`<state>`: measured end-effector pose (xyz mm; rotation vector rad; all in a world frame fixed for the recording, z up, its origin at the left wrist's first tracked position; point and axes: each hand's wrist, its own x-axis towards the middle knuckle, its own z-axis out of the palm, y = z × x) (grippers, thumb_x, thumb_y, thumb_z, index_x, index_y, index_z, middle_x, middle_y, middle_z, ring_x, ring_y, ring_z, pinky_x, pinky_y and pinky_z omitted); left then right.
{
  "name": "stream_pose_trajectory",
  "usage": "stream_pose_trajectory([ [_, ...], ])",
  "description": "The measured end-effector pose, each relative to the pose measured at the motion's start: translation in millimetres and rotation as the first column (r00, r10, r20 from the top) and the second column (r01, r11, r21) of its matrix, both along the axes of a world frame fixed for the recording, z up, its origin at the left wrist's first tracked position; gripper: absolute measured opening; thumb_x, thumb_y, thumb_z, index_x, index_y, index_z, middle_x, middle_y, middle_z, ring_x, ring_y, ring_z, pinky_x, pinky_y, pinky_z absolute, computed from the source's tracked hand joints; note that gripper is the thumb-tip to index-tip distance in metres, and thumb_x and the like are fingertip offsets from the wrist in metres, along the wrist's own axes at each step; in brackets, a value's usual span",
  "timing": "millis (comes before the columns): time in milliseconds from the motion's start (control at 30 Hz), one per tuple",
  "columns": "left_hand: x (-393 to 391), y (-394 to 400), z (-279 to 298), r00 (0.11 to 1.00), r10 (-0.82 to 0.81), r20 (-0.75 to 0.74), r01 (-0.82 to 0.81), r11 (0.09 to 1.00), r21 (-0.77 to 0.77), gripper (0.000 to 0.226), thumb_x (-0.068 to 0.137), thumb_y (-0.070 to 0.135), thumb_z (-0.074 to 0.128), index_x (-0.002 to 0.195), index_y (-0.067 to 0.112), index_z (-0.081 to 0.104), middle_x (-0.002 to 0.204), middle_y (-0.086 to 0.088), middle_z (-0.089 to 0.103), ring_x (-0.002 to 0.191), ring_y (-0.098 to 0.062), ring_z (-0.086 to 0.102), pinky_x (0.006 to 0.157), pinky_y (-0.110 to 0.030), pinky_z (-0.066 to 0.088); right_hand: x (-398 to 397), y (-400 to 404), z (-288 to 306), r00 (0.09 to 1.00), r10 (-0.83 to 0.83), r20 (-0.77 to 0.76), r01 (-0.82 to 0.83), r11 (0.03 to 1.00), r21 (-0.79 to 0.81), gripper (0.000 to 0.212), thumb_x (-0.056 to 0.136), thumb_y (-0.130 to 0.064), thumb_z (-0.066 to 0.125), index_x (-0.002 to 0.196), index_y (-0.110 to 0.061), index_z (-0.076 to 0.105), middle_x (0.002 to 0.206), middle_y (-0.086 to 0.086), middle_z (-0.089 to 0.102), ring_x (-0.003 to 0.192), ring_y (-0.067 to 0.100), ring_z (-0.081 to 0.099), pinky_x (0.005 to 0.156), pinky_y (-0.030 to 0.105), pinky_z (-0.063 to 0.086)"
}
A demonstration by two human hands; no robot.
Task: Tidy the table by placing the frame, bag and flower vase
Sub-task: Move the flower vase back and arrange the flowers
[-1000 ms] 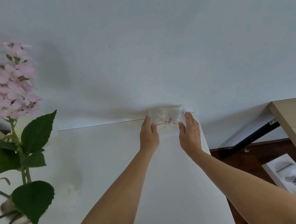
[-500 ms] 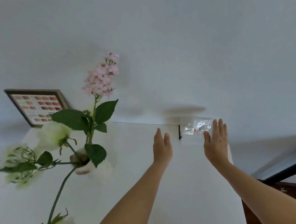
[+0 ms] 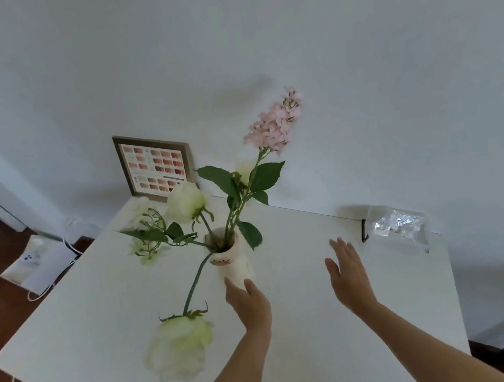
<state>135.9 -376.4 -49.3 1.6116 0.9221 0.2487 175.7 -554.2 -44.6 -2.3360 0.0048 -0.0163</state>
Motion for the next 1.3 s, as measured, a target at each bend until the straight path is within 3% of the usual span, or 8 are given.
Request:
stream_pose_trajectory([
  [233,2.2,32.4,-13.2,0.985,-0.131,0.112,0.123,0.990,0.070,0.052,0.099,0.019,0.034,0.148,0.013,0.017,0.155,-0.015,0.023,0.141,-0.030,0.029,0.114,-0.046,0.031,-2.1,97.5,1.7,0.976,0.143,-0.163,-0.159,0.983,-0.092,0.046,0.101,-0.030,0.035,0.146,-0.027,0.028,0.159,0.002,0.017,0.148,0.024,0.009,0.119,0.044,0.013],
  [367,2.2,43.7,-14.0,0.979,-0.159,0.130,0.149,0.985,0.083,0.050,0.098,0.020,0.037,0.146,0.009,0.024,0.153,-0.017,0.029,0.139,-0.031,0.033,0.114,-0.049,0.032,6.1,142.8,5.9,0.950,0.202,-0.239,-0.215,0.976,-0.028,0.046,0.101,-0.031,0.034,0.146,-0.030,0.026,0.158,0.001,0.023,0.146,0.023,0.015,0.119,0.044,0.015],
  [467,3.9,51.9,-13.3,0.969,-0.203,0.142,0.196,0.978,0.067,0.050,0.098,0.019,0.040,0.145,0.008,0.027,0.152,-0.018,0.032,0.138,-0.031,0.036,0.113,-0.049,0.034,10.8,161.5,5.8,0.939,0.225,-0.261,-0.230,0.973,0.012,0.044,0.100,-0.031,0.036,0.144,-0.028,0.031,0.153,0.001,0.035,0.141,0.023,0.030,0.116,0.038,0.027],
  [533,9.2,56.4,-13.6,0.953,-0.277,0.120,0.269,0.960,0.083,0.050,0.098,0.022,0.038,0.145,0.010,0.026,0.153,-0.015,0.031,0.139,-0.029,0.035,0.113,-0.046,0.034,12.9,168.7,4.3,0.945,0.200,-0.258,-0.191,0.980,0.059,0.041,0.100,-0.030,0.037,0.141,-0.030,0.035,0.144,0.001,0.049,0.130,0.022,0.046,0.104,0.030,0.037],
  [633,22.3,60.4,-6.7,0.924,-0.377,0.059,0.370,0.924,0.097,0.050,0.099,0.026,0.033,0.147,0.014,0.022,0.156,-0.010,0.026,0.142,-0.026,0.030,0.115,-0.046,0.031,18.7,170.4,1.1,0.952,0.131,-0.278,-0.108,0.990,0.096,0.040,0.100,-0.032,0.037,0.139,-0.029,0.036,0.135,0.005,0.057,0.119,0.025,0.056,0.097,0.031,0.043],
  [1067,91.1,60.3,19.4,0.774,-0.633,0.016,0.633,0.774,0.009,0.053,0.098,0.039,0.028,0.148,0.033,0.011,0.159,-0.001,0.019,0.144,-0.026,0.024,0.117,-0.048,0.024,63.8,141.1,-3.9,0.938,0.101,-0.330,-0.039,0.981,0.189,0.047,0.100,-0.035,0.035,0.145,-0.034,0.023,0.145,0.006,0.047,0.131,0.028,0.046,0.101,0.034,0.041],
  [1233,119.9,60.8,19.9,0.707,-0.707,0.010,0.707,0.707,0.024,0.081,0.078,0.075,0.028,0.147,0.035,0.013,0.158,-0.001,0.022,0.143,-0.027,0.026,0.117,-0.050,0.024,80.8,135.7,-2.0,0.925,0.053,-0.376,0.019,0.983,0.184,0.052,0.099,-0.038,0.035,0.148,-0.029,0.019,0.152,0.005,0.037,0.139,0.028,0.035,0.111,0.039,0.032],
  [1300,131.6,62.3,16.7,0.688,-0.725,0.032,0.724,0.689,0.036,0.116,0.051,0.095,0.023,0.148,0.032,0.015,0.156,-0.001,0.027,0.141,-0.028,0.030,0.116,-0.050,0.027,86.7,135.3,0.1,0.922,0.035,-0.385,0.041,0.981,0.188,0.052,0.099,-0.038,0.035,0.148,-0.029,0.018,0.152,0.005,0.036,0.140,0.028,0.034,0.112,0.040,0.032],
])
